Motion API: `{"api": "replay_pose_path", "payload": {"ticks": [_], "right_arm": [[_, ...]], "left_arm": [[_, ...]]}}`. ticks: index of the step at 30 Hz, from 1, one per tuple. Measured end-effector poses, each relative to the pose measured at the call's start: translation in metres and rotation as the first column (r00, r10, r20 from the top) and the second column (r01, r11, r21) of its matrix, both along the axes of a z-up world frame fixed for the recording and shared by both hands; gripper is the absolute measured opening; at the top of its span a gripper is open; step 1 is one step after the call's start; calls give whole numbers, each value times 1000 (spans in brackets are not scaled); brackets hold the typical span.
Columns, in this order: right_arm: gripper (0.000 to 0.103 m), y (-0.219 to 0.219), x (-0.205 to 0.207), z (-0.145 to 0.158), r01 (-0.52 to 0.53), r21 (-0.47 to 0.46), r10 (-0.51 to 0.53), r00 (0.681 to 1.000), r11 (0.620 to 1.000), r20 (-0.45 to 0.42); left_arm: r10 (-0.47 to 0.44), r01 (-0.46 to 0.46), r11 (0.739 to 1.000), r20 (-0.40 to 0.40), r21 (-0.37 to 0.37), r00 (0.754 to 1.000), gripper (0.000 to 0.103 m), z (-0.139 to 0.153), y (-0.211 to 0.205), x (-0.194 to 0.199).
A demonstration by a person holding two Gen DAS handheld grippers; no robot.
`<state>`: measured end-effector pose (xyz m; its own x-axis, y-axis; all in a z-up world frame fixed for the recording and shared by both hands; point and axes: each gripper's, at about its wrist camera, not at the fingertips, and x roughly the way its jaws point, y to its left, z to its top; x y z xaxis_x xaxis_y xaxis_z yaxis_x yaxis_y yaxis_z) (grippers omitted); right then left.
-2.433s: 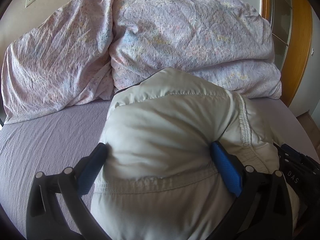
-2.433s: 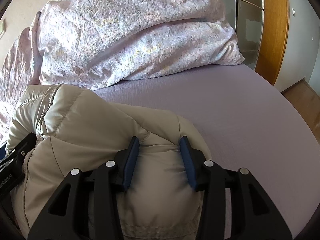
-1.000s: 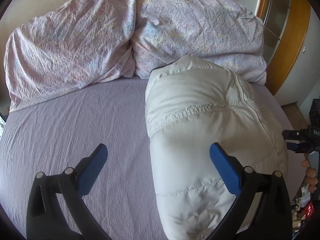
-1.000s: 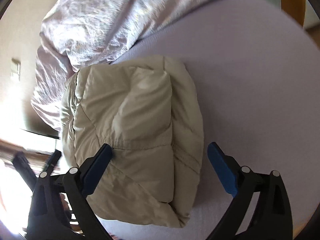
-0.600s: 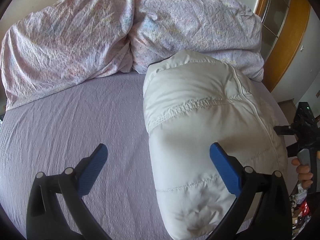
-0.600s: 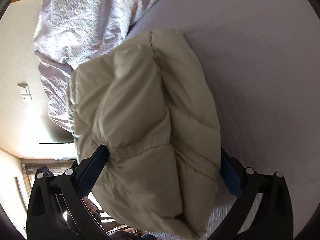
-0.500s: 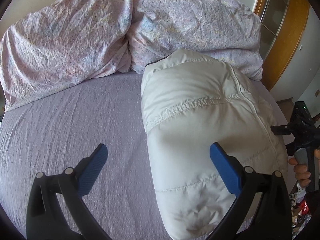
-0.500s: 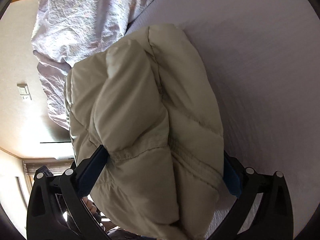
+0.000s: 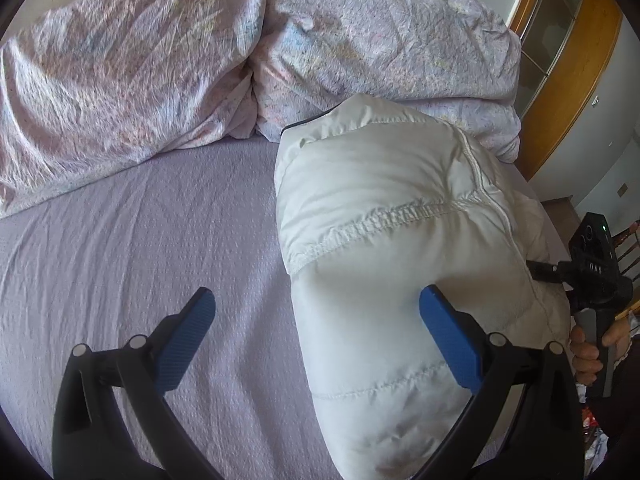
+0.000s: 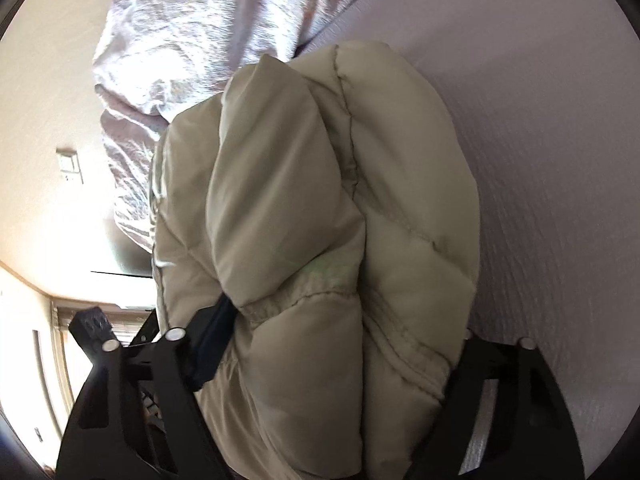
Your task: Fold large clothes
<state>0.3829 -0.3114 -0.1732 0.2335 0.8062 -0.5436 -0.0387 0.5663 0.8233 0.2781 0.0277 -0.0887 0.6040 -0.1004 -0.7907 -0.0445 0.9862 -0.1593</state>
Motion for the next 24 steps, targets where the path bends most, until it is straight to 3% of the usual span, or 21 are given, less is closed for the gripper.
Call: {"api": "replay_pose_path", "payload": {"ticks": [7, 15, 17, 24], "right_arm": [[68, -6, -7, 4, 2, 5, -3, 1000, 1000, 16], [68, -13, -12, 2, 8, 19, -9, 1000, 1000, 13], [68, -11, -9, 0, 9, 19, -9, 1000, 1000, 11], [66, -11, -9, -4, 11, 55, -12, 1000, 998, 19]], "left_arm": [[1, -7, 987, -33, -159, 999, 101, -11, 15, 15], [12, -45, 923, -89, -382, 996, 100, -40, 23, 26], [1, -37, 907, -86, -418, 996, 87, -42, 21, 27], [-5, -32, 891, -80, -453, 997, 66, -37, 19, 25]]}}
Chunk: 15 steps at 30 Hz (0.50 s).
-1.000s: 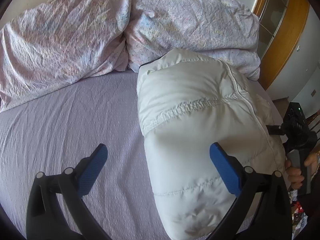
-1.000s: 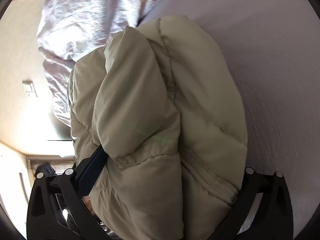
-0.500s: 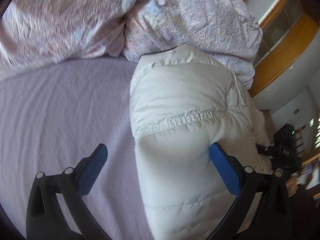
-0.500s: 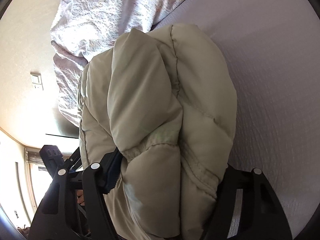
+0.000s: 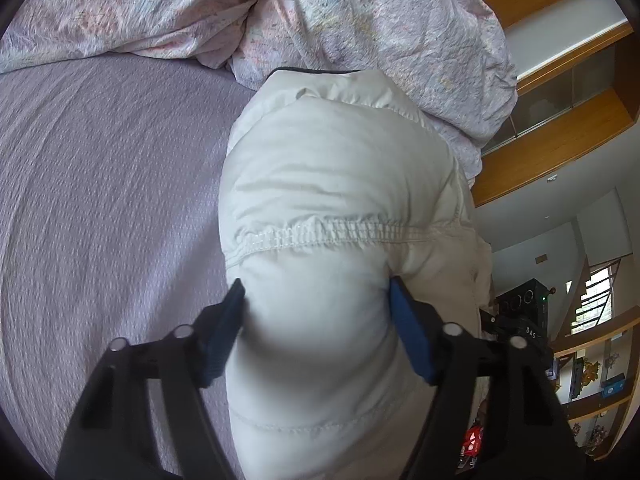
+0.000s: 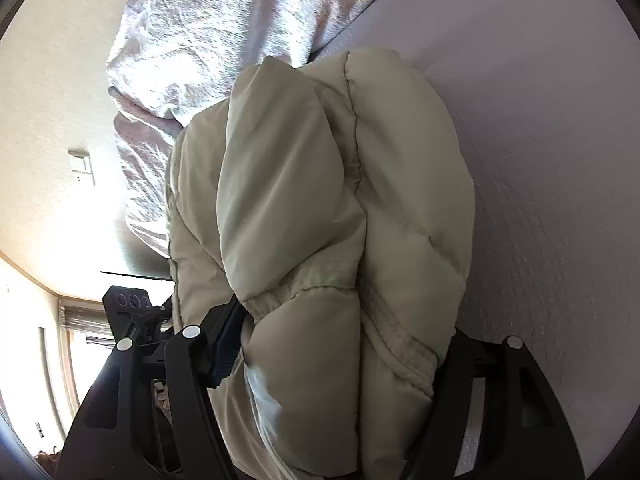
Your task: Fold large clothes
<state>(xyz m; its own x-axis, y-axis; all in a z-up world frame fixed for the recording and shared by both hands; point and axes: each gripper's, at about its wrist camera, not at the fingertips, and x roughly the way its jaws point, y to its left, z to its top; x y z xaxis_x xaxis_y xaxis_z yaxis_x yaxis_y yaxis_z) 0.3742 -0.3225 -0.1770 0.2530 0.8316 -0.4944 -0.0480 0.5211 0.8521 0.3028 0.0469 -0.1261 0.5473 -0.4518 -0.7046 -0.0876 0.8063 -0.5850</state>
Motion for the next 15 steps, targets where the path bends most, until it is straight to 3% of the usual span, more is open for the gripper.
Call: {"api": "replay_pose_path", "payload": {"ticks": [7, 15], "right_arm": [[59, 11, 5, 3, -18, 80, 15, 999, 997, 33], [57, 68, 29, 22, -98, 158, 85, 993, 983, 85]], "left_arm": [[31, -31, 999, 18, -8, 999, 58, 17, 21, -7], [132, -133, 991, 69, 7, 989, 58, 43, 77, -13]]}}
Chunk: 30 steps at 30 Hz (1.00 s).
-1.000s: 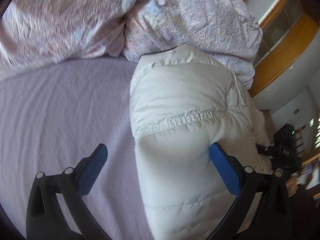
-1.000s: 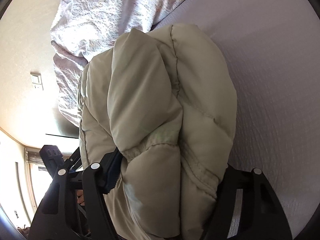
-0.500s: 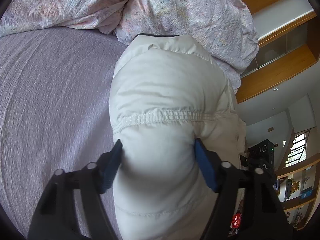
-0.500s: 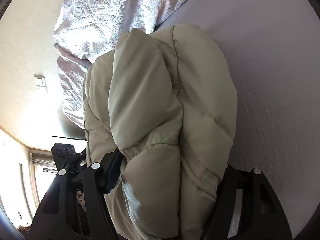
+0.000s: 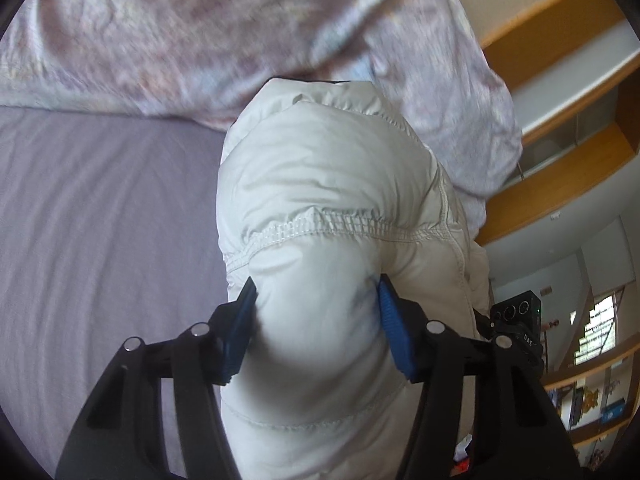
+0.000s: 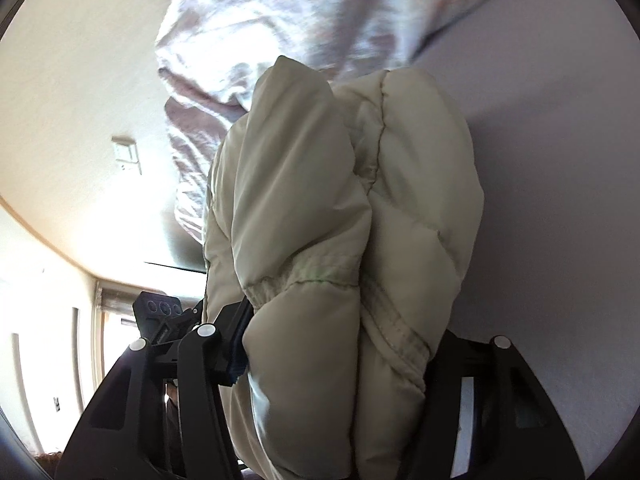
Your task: Fold large clothes
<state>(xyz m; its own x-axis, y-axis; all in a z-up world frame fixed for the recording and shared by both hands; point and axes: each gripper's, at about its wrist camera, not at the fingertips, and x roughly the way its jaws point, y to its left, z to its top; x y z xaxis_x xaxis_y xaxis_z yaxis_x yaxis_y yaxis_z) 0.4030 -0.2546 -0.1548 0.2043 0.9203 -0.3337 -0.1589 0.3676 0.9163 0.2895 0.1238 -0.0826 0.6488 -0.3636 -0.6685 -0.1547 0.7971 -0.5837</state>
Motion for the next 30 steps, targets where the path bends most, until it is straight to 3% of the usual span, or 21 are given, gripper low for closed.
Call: {"api": "replay_pose_path", "payload": {"ticks": [7, 10, 13, 16, 19, 24, 27, 30], "right_arm": [[57, 44, 10, 0, -43, -11, 43, 999, 999, -4], [56, 58, 13, -4, -42, -46, 42, 999, 998, -16], [56, 72, 14, -7, -37, -128, 35, 999, 991, -17], [59, 76, 11, -5, -32, -186, 32, 999, 982, 1], [70, 76, 9, 0, -30, -268, 34, 999, 963, 9], [83, 67, 3, 19, -6, -394, 31, 998, 919, 56], [87, 41, 3, 43, 74, -453, -12, 990, 888, 139], [87, 28, 3, 59, 148, -475, -58, 978, 867, 199]], "left_arm": [[75, -76, 996, 16, 37, 997, 58, 8, 39, -3], [107, -107, 989, 13, 97, 994, 58, 7, 51, 0], [129, -124, 976, -15, 176, 992, 58, -3, 56, 7], [137, -132, 969, -11, 211, 990, 60, -9, 58, 5], [142, -136, 959, -4, 249, 990, 64, -8, 54, 5], [146, -145, 923, 24, 355, 989, 70, 5, 47, 1], [162, -174, 884, 66, 433, 985, 77, 19, 42, -7], [156, -186, 874, 104, 449, 982, 82, 30, 34, -11]]}}
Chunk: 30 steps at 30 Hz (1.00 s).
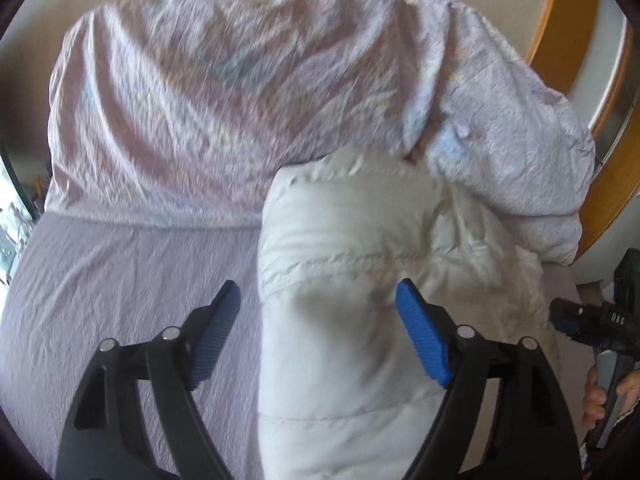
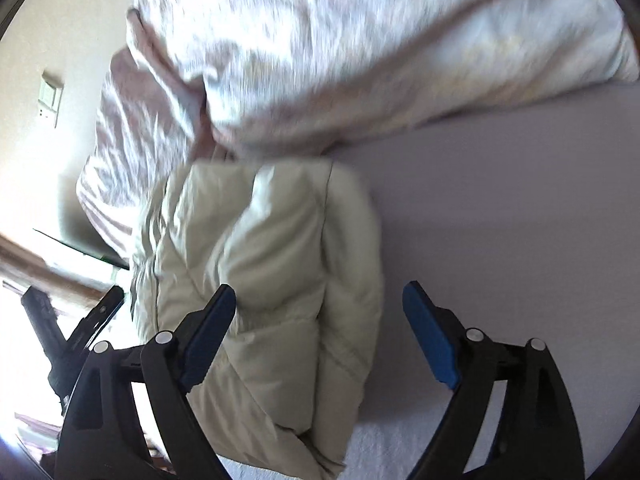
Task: Fold large clothes
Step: 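Press both grippers down on the bundle again to compact it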
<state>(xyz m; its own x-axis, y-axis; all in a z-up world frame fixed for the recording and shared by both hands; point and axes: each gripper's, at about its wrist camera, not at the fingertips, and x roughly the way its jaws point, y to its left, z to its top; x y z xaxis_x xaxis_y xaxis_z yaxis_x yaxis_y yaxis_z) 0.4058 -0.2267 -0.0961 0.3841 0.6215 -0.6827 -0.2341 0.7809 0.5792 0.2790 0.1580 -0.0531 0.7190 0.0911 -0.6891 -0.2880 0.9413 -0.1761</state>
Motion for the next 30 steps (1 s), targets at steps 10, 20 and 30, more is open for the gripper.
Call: {"api": "replay_pose_path", "payload": {"ticks": [10, 20, 30], "right_arm": [[56, 72, -30, 42, -76, -208, 138, 942, 975, 304], [59, 107, -10, 5, -89, -311, 159, 965, 946, 210], [66, 107, 1, -21, -79, -302, 136, 975, 950, 175]], "left_arm": [[-59, 62, 991, -21, 122, 998, 93, -8, -52, 24], [-60, 66, 989, -52, 130, 997, 101, -34, -46, 38], [-61, 73, 978, -65, 197, 996, 101, -44, -46, 58]]}}
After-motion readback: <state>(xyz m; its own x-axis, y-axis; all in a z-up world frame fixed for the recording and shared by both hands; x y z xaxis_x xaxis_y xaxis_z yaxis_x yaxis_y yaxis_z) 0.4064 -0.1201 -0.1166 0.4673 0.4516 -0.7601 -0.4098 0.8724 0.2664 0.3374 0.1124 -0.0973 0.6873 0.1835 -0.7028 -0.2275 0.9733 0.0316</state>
